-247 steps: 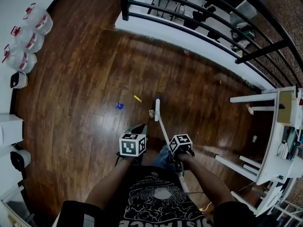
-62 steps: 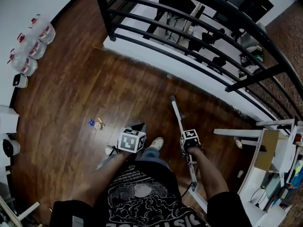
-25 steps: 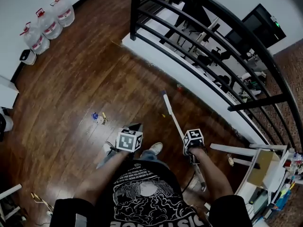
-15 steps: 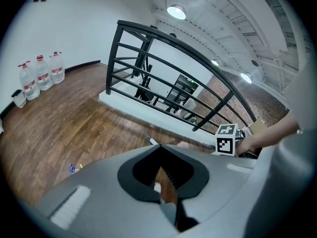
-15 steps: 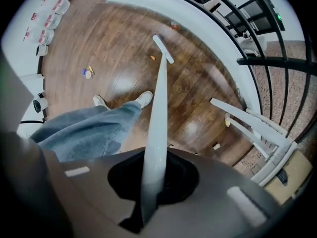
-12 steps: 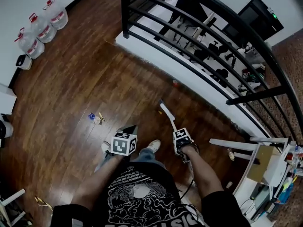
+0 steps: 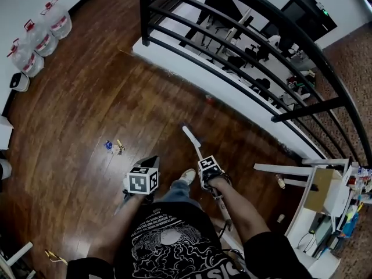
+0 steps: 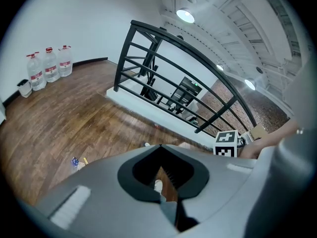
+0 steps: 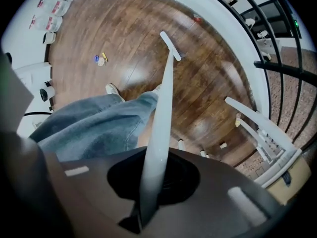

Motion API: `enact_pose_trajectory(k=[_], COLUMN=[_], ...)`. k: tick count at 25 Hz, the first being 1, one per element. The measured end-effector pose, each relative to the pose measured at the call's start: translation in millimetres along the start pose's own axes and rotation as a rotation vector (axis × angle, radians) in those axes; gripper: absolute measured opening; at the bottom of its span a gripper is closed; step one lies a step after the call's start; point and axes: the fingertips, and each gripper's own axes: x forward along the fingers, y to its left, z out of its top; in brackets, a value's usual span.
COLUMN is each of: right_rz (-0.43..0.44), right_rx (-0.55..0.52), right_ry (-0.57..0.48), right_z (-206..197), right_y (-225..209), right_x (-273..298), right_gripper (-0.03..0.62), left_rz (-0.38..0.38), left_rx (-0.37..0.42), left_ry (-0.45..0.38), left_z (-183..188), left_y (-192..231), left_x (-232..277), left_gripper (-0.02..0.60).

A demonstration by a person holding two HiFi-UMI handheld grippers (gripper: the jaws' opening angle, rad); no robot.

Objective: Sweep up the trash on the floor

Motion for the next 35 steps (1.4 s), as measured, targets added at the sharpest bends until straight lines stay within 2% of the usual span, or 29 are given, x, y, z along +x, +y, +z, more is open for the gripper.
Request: enact_pose_trajectory(k=[6,10,19,24,35], right_rz=[0.124,0.149,0.195,0.217,0.224], right_rx=[0.003,0.003,-0.040,-0.095,-0.247], right_ry=[-0.010,-0.025,-0.031,-0.026,-0.009], right_z=[9.9,18.2,22.6,16.1,6.9], right_y=[67.0,98.5,224.1,270.9,348.8], right_x=[-2.8,-8.0,-15.6,-17.4,-12.1], right_gripper=[0.011,0.011,0.014,0.014,0.000], left_rz=[0.015,0.009,0.047,0.059,0.073], left_rx=[-0.033,-0.059,-0.155,-0.211,-0.281], left_ry=[-0.019,-0.015,-0.014,-0.023,-0.062], left_z=[-8.5,-11.0,-58.9,-83.2,-102.1], left_y=[47.8,80.9,173.3,192.6,209.6], left_x=[-20.9,-29.6,-92.3,-111.0,-132.2], left_gripper=[0.005,0.005,0.005,0.005,0.005])
